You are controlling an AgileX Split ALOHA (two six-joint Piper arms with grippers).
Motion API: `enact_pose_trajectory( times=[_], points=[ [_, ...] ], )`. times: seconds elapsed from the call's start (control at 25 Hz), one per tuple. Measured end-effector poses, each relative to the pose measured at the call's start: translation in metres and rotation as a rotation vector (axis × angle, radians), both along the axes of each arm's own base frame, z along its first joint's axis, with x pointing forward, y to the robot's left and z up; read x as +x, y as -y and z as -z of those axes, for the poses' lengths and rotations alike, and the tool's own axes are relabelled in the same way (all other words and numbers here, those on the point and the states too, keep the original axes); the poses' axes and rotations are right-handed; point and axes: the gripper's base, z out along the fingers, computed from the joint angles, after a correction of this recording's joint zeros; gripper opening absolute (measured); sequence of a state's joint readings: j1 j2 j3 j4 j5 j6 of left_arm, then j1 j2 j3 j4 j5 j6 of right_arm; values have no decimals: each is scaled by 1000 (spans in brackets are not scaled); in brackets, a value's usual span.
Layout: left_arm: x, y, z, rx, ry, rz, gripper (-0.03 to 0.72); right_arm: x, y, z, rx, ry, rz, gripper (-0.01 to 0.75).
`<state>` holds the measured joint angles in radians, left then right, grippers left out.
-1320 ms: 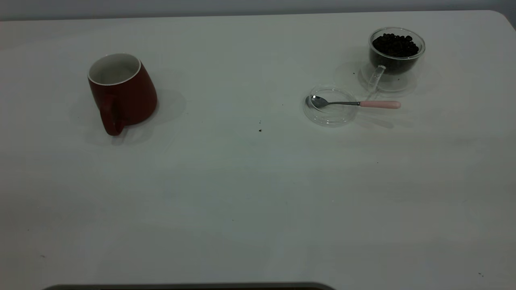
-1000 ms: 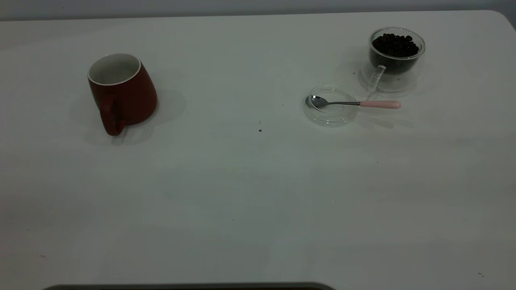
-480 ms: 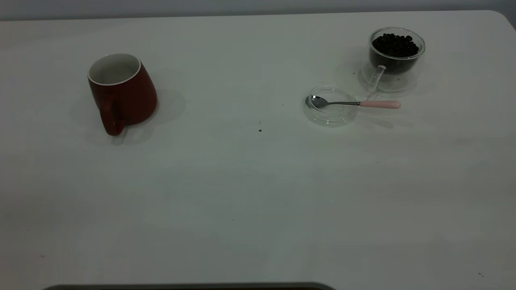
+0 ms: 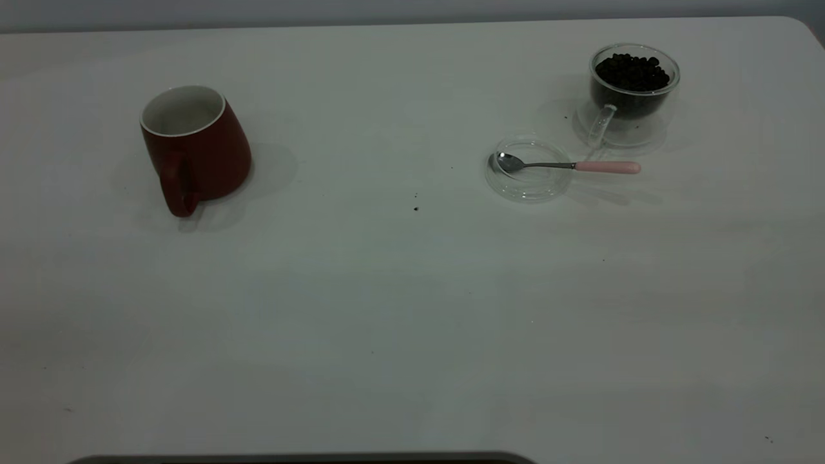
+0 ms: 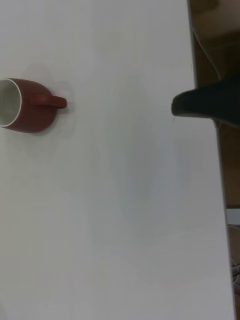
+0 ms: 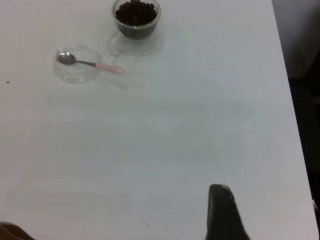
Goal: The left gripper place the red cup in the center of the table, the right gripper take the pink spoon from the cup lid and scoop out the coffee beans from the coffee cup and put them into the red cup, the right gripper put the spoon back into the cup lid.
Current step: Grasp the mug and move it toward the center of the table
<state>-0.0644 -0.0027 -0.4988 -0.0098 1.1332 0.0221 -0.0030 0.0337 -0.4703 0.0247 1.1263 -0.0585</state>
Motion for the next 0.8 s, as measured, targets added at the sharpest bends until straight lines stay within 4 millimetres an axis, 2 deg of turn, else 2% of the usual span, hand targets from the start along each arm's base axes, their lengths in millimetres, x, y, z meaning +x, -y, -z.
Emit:
enact_pose_trajectory(
  times=[0.12, 0.24, 0.44, 0.56, 0.68, 0.8],
  points=[
    [9, -1, -22, 11, -8, -15, 569, 0, 0, 0, 0, 0, 0, 487],
    [30, -3, -50, 46, -50, -33, 569, 0, 0, 0, 0, 0, 0, 487],
    [92, -2, -78, 116, -155, -22, 569, 0, 0, 0, 0, 0, 0, 487],
    [133, 1, -78, 155, -199, 21, 569, 0, 0, 0, 0, 0, 0, 487],
    [174, 4, -68, 202, -255, 78, 569, 0, 0, 0, 0, 0, 0, 487],
    [216, 7, -46, 282, -331, 181, 569, 0, 0, 0, 0, 0, 0, 487]
  ],
)
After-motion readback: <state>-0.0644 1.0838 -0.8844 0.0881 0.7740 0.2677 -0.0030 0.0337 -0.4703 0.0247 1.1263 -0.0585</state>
